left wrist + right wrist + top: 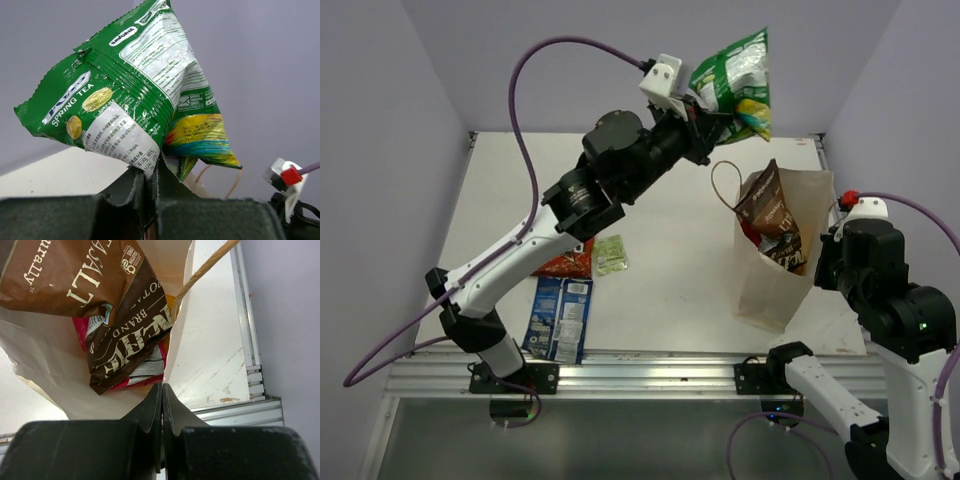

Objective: Place the snacks into the paper bag

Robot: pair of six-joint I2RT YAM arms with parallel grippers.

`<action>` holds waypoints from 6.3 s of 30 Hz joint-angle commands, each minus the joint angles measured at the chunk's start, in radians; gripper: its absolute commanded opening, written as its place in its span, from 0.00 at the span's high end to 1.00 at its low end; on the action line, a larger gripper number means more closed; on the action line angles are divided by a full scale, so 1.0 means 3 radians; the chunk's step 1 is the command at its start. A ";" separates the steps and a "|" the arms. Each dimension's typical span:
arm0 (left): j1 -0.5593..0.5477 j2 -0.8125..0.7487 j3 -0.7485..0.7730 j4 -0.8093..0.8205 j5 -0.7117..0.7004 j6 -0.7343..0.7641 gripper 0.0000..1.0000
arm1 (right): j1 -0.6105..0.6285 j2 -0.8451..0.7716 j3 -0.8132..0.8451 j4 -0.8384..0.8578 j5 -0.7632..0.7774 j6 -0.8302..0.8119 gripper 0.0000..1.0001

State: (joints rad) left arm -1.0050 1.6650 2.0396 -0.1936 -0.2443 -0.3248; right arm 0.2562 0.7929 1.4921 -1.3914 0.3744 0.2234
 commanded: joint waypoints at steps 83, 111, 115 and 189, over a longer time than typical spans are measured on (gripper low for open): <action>0.2191 -0.0554 -0.1800 -0.1021 0.0492 -0.0206 1.00 | 0.0061 0.0062 0.0216 -0.0076 -0.0144 -0.0070 1.00; -0.0311 0.1429 0.0584 -0.0197 0.1566 -0.0263 1.00 | 0.0072 -0.0092 0.0201 -0.0127 -0.0128 -0.0039 1.00; -0.0408 0.1710 0.1029 -0.0938 0.1322 -0.0048 1.00 | 0.0072 -0.0097 0.0196 -0.0122 -0.0128 -0.0044 1.00; 0.0318 -0.1572 -0.5112 -0.1395 -0.0791 -0.2583 0.94 | 0.0138 -0.0091 0.0155 -0.0076 -0.0343 -0.0054 1.00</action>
State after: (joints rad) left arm -0.9108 1.1702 0.5091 -0.6338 -0.4873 -1.1019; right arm 0.2943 0.7719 1.5108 -1.4273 0.2958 0.2241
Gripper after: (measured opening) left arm 0.210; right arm 0.008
